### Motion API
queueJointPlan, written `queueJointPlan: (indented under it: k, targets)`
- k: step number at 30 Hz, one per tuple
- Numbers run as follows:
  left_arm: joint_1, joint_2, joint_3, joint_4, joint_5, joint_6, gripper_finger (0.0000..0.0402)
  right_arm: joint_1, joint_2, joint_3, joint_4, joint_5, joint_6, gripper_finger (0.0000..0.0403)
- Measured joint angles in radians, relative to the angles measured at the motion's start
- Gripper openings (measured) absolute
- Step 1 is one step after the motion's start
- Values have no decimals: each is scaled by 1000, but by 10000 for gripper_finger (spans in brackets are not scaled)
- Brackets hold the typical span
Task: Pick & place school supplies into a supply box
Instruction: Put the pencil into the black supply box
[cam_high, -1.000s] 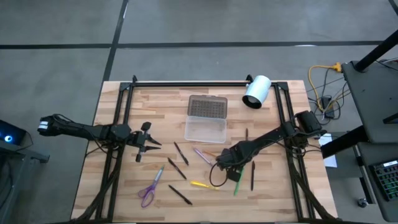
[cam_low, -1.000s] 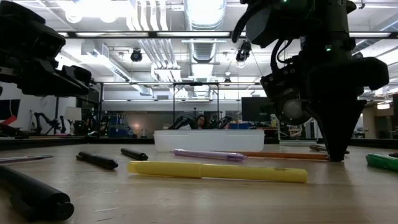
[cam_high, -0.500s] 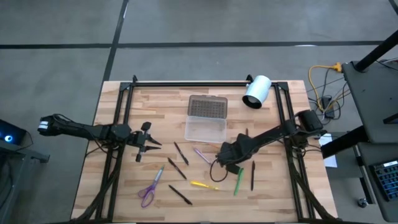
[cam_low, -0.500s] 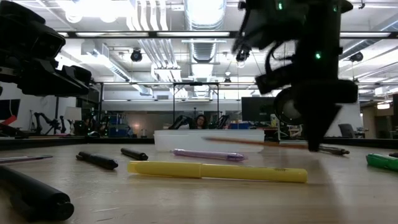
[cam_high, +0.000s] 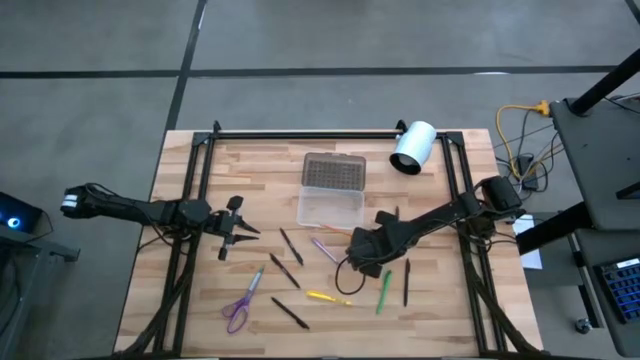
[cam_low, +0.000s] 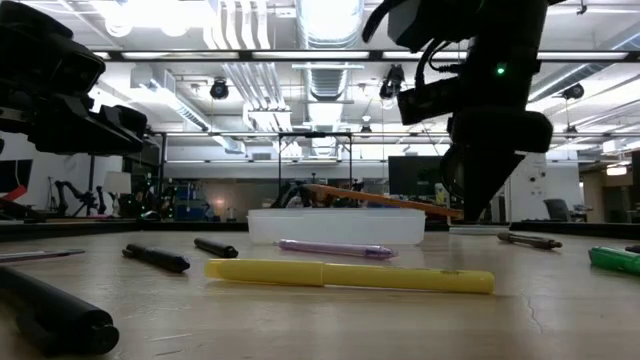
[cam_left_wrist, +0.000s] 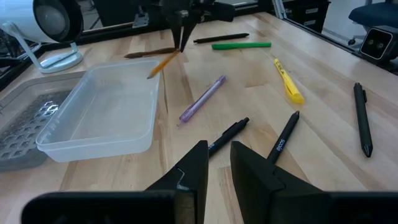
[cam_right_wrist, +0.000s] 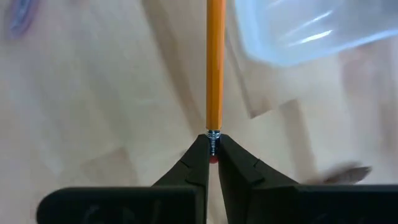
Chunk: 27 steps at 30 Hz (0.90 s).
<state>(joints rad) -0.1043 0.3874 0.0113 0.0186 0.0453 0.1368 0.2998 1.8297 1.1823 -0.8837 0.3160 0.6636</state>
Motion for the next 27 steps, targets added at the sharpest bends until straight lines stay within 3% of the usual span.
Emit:
queueJointPlan:
  k: [8, 27]
  targets:
    - [0, 0, 0, 0, 0, 0, 54, -22, 0, 31, 15, 137, -22, 13]
    - [0, 0, 0, 0, 0, 0, 54, -135, 3, 56, 114, 173, -176, 13]
